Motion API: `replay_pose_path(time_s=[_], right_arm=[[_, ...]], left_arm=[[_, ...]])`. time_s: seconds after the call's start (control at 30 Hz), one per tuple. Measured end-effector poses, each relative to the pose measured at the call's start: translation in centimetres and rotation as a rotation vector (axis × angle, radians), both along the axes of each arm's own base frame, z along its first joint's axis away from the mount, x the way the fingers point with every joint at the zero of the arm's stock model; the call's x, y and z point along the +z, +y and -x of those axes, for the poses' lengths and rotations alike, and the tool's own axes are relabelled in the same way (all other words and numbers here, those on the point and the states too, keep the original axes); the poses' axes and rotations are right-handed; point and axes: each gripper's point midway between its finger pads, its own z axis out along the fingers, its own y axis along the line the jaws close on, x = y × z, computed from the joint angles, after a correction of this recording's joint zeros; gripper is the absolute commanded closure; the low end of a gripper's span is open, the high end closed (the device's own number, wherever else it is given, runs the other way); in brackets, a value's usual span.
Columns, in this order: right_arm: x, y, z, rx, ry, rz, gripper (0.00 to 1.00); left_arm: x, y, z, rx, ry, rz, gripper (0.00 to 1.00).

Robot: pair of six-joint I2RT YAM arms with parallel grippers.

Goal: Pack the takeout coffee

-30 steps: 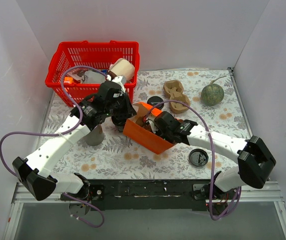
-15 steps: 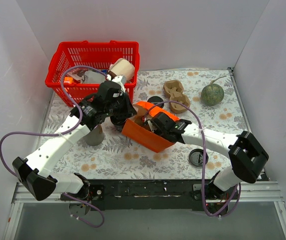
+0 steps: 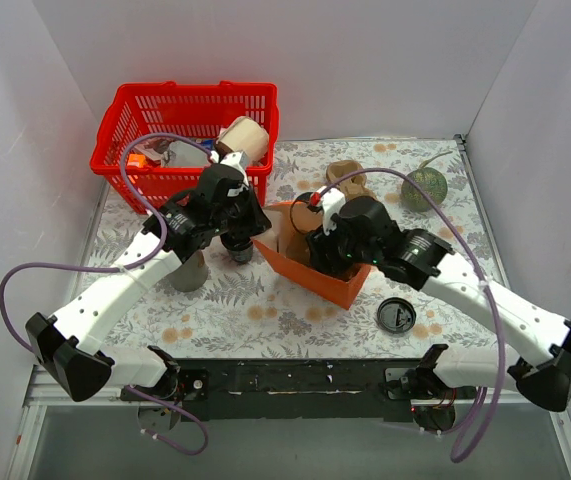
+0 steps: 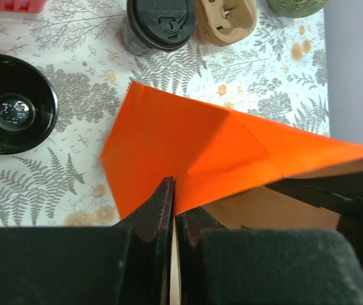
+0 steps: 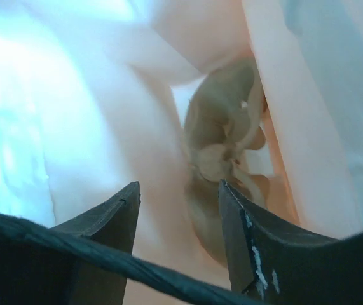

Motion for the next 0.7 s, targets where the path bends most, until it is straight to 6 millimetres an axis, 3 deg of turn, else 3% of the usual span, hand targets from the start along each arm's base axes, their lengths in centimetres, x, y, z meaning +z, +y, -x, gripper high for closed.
replay_pose_path(time_s=[0.23, 0.37, 0.53, 0.7], right_arm=[[6.1, -1.2, 0.9, -0.007, -0.139, -0.174, 0.28], [10.1, -2.1, 1.8, 0.002, -0.291, -0.365, 0.22], [15.5, -4.9, 3.7, -0.003, -0.507, -0.602, 0.20], [18.3, -5.3, 4.5, 0.020, -0.581, -0.701, 0.20]], left_arm=[[1.9, -2.2, -0.2, -0.064, -0.066, 0.080, 1.00], [3.7, -3.9, -0.1, -0.151, -0.140, 0.128, 1.00], [4.3, -4.1, -0.6, -0.195, -0.200, 0.120, 1.00], [5.0, -5.5, -0.1, -0.270, -0.232, 0.148, 1.00]])
